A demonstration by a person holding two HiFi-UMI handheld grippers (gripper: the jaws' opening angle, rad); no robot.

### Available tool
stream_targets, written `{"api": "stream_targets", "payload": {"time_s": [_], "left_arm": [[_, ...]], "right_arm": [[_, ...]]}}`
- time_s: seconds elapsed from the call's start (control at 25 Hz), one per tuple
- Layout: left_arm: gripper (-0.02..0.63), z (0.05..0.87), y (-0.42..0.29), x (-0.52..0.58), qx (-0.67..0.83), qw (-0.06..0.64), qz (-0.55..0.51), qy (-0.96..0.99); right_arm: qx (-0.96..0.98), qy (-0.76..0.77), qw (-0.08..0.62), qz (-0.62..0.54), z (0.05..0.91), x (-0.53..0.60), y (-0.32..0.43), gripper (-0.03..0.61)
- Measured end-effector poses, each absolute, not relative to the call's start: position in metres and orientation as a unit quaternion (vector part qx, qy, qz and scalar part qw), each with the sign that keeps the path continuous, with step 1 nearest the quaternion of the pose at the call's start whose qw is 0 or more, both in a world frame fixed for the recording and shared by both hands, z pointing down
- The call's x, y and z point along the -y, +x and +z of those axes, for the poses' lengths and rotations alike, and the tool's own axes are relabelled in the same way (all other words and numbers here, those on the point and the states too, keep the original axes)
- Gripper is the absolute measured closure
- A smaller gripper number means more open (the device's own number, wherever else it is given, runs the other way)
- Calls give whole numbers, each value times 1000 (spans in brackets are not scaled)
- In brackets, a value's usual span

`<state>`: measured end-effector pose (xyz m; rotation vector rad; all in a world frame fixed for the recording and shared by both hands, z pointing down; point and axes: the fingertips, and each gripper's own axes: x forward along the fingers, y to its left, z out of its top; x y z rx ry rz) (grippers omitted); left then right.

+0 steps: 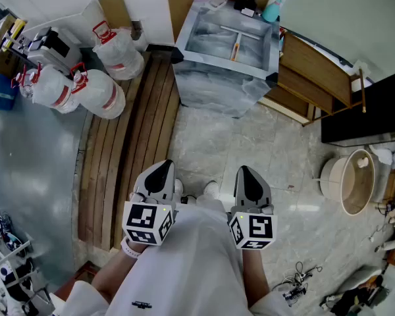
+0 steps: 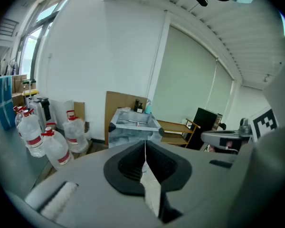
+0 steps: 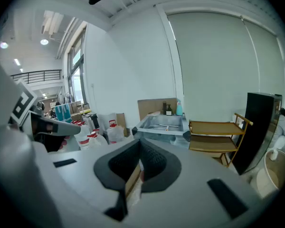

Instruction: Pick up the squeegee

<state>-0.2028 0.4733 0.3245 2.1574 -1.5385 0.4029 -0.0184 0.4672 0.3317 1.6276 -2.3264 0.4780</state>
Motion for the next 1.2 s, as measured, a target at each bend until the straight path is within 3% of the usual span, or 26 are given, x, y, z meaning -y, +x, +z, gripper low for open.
{"api": "stream_targets", "payload": {"time_s": [0.44,0.88,1.2], "left_arm": [[603,323,-116,-486,554,210,162,789],[604,331,-66,-464,555,218,168,785],[604,341,-60,-395,547,221,162,791]], "right_arm": [[802,562,75,186,330,-480,64,572],[802,568,77,169,335,-462,133,572],[814,545,80,184,344,-394,122,572]]}}
